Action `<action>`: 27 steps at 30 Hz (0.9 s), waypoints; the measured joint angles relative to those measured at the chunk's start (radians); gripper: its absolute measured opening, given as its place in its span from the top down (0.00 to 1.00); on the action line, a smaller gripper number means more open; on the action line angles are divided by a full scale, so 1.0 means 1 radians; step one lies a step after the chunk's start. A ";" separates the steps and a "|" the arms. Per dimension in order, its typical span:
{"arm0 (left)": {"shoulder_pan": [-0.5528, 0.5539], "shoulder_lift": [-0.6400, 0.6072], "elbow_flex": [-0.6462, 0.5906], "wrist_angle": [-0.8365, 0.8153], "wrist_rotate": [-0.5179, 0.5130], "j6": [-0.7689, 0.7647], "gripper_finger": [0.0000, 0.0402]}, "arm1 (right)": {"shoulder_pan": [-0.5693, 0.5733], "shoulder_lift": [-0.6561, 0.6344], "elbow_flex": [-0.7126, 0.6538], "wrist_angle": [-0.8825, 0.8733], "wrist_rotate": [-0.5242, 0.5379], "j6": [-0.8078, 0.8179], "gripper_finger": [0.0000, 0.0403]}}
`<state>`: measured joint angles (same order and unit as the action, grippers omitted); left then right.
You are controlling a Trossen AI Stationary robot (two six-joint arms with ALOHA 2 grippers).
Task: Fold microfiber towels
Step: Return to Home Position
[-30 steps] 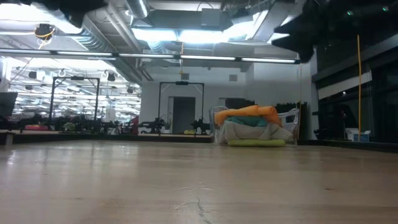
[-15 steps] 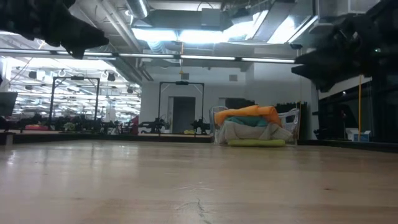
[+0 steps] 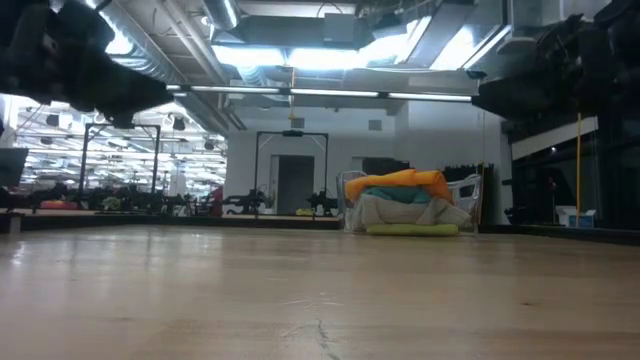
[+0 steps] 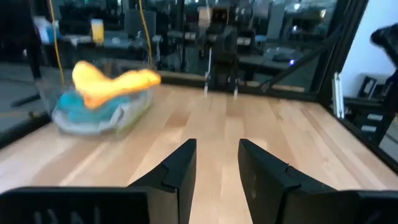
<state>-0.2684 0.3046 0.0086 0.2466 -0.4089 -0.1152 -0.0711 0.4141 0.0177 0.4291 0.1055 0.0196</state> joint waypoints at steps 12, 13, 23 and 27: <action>0.000 0.003 0.000 -0.062 -0.041 -0.034 0.72 | 0.000 0.000 0.000 -0.010 0.000 0.000 0.57; 0.000 0.003 0.000 -0.062 -0.041 -0.035 0.72 | 0.000 -0.001 0.000 -0.010 0.000 -0.001 0.57; 0.000 0.003 0.000 -0.063 -0.042 -0.034 0.72 | -0.001 -0.183 -0.011 -0.069 -0.010 -0.002 0.57; 0.000 0.003 0.000 -0.063 -0.042 -0.033 0.72 | -0.001 -0.302 -0.011 -0.096 -0.010 -0.025 0.57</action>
<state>-0.2684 0.3080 0.0082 0.1833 -0.4511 -0.1482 -0.0719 0.1116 0.0071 0.3334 0.0954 -0.0055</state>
